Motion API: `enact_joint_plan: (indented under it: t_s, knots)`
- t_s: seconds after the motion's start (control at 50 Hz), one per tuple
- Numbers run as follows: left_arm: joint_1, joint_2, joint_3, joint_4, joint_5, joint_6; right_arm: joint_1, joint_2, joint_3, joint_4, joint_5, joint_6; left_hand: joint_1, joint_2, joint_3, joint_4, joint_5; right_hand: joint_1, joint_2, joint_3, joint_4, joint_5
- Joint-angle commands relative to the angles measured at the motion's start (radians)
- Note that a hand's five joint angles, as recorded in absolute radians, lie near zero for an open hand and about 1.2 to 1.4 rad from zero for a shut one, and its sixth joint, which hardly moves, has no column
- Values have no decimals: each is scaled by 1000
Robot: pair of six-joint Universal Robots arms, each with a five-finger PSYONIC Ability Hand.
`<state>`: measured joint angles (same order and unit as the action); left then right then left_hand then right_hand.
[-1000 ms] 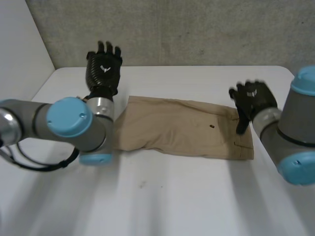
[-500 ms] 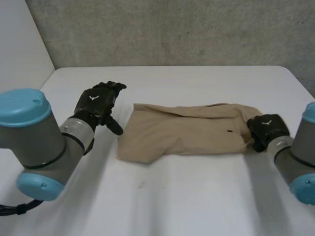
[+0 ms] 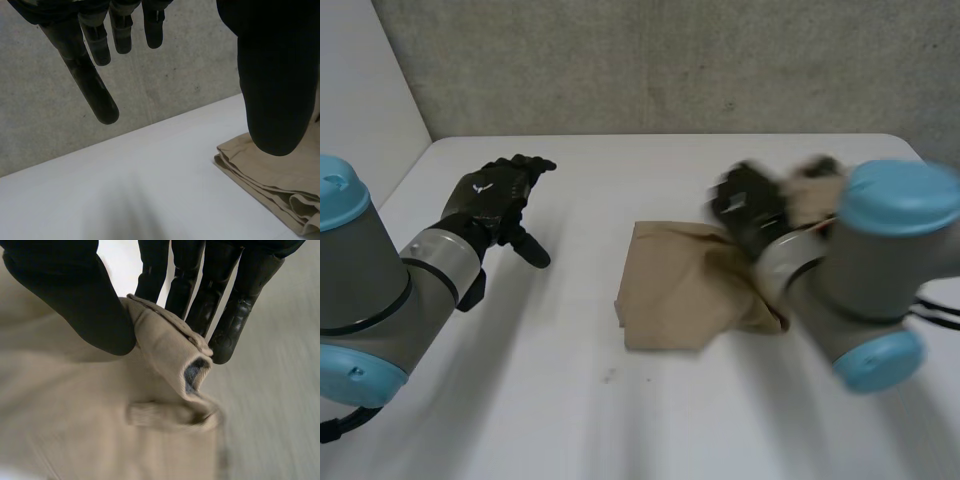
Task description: Fold the shorts.
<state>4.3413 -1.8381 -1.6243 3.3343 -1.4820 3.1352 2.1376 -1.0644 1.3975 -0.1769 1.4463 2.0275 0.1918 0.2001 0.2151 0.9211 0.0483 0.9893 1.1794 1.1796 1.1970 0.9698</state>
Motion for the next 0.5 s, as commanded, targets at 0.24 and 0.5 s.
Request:
enact_joint_plan:
  t_s: [0.24,0.5]
  knots:
    - [-20,-30,161,-9,-29,8,122,51,-14,-39,-184,418,-17,-26,-41,-747,-48,-559,-749,-749,-767,-714]
    - [-215,-285,463,-26,-97,13,-88,-54,-100,54,-34,985,-13,-22,-37,-743,-45,-778,-968,-968,-986,-933]
